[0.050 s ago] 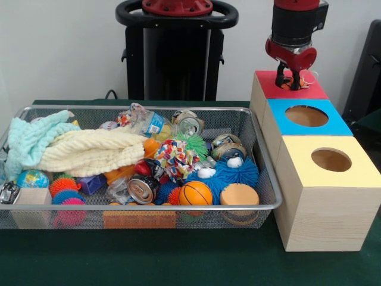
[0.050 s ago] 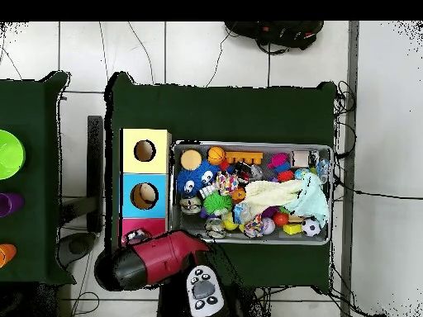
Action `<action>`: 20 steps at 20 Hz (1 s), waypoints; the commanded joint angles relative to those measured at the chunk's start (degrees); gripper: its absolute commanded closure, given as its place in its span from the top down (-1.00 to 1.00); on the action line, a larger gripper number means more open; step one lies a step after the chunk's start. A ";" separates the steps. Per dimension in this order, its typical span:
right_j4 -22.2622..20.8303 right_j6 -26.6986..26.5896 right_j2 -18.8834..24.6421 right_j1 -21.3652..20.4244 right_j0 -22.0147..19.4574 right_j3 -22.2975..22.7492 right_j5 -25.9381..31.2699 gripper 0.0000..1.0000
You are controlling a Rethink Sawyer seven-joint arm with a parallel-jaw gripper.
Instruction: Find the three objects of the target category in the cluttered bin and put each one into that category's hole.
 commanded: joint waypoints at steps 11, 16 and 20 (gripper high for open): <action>5.26 -8.28 14.45 -9.22 -12.04 5.69 10.23 1.00; 5.19 -8.02 15.25 -8.70 -12.75 5.94 9.36 1.00; 4.98 -10.89 16.78 -10.32 -15.47 6.82 11.46 1.00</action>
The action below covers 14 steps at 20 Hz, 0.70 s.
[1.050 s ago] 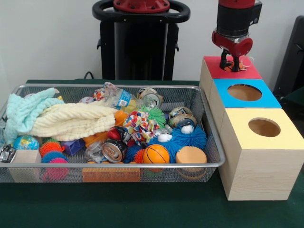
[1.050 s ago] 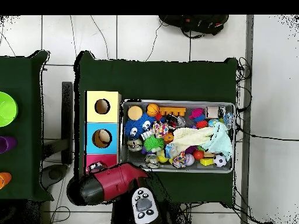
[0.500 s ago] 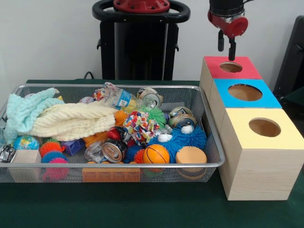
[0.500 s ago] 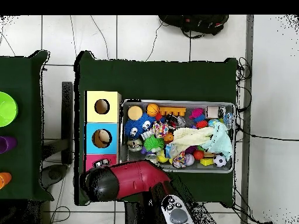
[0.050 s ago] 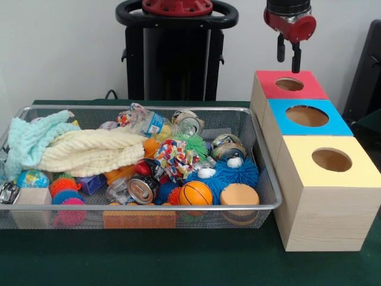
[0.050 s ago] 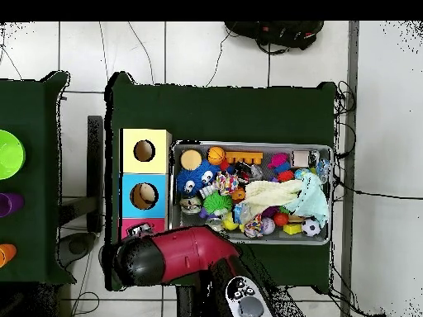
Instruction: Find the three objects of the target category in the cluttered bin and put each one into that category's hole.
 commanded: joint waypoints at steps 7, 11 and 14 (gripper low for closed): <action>-4.32 -22.16 11.86 -2.36 -17.83 6.66 5.25 1.00; -6.50 -28.50 15.40 -0.75 -26.81 3.94 10.53 1.00; -10.84 -30.85 14.06 1.80 -29.34 -1.39 14.25 1.00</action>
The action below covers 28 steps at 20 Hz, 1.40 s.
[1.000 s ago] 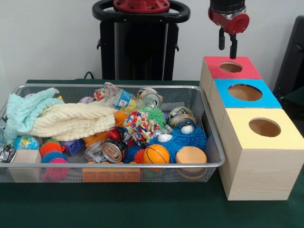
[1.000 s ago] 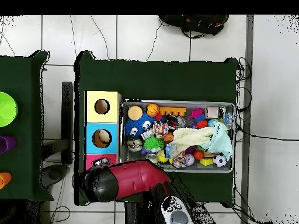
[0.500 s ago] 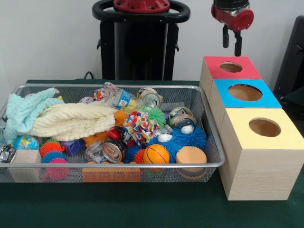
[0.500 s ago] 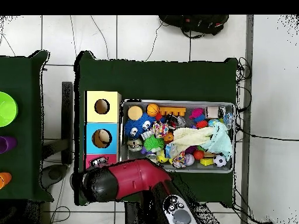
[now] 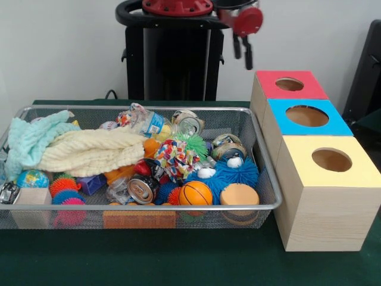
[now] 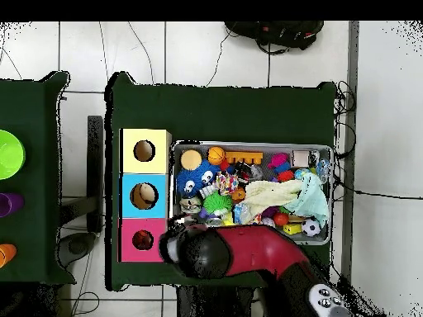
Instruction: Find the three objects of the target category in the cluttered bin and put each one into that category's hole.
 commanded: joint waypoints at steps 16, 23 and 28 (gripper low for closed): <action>-27.57 -17.20 -6.16 15.03 -1.05 -27.01 10.90 1.00; -29.05 -12.19 -10.09 15.21 2.39 -27.81 8.79 1.00; -27.64 -11.83 -11.31 15.81 3.55 -28.71 9.63 1.00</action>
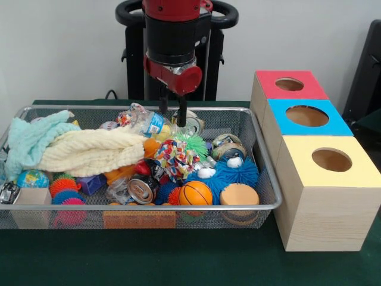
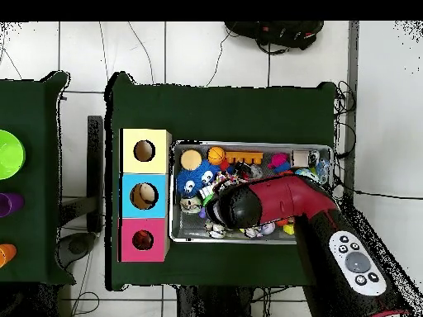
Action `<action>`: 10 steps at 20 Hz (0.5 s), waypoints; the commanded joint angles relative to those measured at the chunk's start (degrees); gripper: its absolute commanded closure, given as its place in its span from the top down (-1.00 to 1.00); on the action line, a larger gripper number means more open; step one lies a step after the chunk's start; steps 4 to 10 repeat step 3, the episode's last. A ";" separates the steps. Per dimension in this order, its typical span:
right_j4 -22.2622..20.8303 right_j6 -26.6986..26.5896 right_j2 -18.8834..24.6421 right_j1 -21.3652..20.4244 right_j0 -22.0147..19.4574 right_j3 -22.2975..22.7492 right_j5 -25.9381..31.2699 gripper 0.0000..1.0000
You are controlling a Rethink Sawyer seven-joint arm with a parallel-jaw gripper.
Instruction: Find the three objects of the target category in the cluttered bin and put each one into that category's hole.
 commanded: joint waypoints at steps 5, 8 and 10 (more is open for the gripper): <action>-1.10 -2.14 -5.00 2.90 1.20 -5.35 0.63 1.00; -1.10 -2.14 -5.00 2.90 1.20 -5.35 0.63 1.00; -1.10 -2.14 -5.00 2.90 1.20 -5.35 0.63 1.00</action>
